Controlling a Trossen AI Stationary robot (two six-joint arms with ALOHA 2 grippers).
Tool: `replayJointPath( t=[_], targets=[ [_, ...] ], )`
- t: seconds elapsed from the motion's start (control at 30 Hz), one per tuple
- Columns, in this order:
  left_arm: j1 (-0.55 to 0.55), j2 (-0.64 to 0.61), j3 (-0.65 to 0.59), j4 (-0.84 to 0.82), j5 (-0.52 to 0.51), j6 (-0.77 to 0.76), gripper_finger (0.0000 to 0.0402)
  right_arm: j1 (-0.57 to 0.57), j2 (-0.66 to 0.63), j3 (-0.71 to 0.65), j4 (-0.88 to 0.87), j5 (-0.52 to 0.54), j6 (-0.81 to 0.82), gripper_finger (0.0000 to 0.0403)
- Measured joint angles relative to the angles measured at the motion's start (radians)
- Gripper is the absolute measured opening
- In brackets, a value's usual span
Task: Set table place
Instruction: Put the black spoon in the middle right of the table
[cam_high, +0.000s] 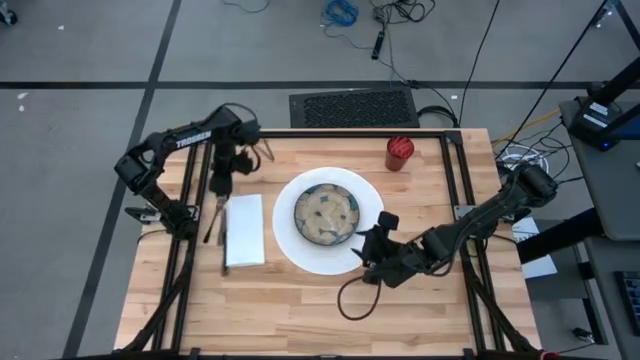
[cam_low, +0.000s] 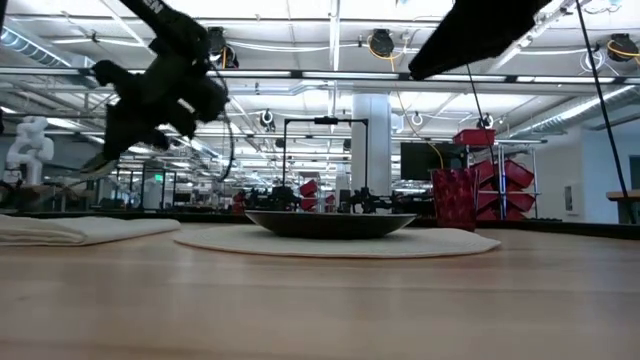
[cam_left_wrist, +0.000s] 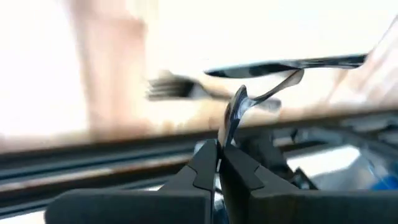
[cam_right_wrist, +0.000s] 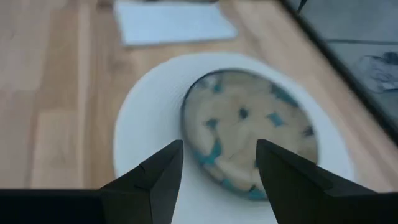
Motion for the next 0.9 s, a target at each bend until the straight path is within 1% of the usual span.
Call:
replayJointPath(
  t=[0.2,0.37,0.47,0.7,0.83,0.9],
  targets=[
    [-0.015,-0.002,0.161,0.001,0.007,-0.041,0.0001,-0.019,-0.050,0.001,0.028,0.043,0.001,0.0192],
    [-0.018,-0.003,0.248,-0.001,0.057,-0.069,0.0001,-0.025,-0.050,0.000,0.051,0.176,-0.026,0.0192],
    [-0.014,-0.004,0.290,0.000,0.058,-0.101,0.0000,-0.039,-0.034,0.000,0.102,0.248,-0.067,0.0192],
    [0.022,-0.004,0.397,-0.001,0.069,-0.148,0.0000,-0.098,0.021,0.000,0.322,0.268,-0.204,0.0192],
    [0.037,-0.012,0.489,0.000,0.161,-0.164,0.0000,-0.143,0.064,0.000,0.480,0.269,-0.293,0.0192],
    [0.037,-0.022,0.534,0.000,0.213,-0.184,0.0000,-0.168,0.086,0.000,0.568,0.268,-0.377,0.0192]
  ],
)
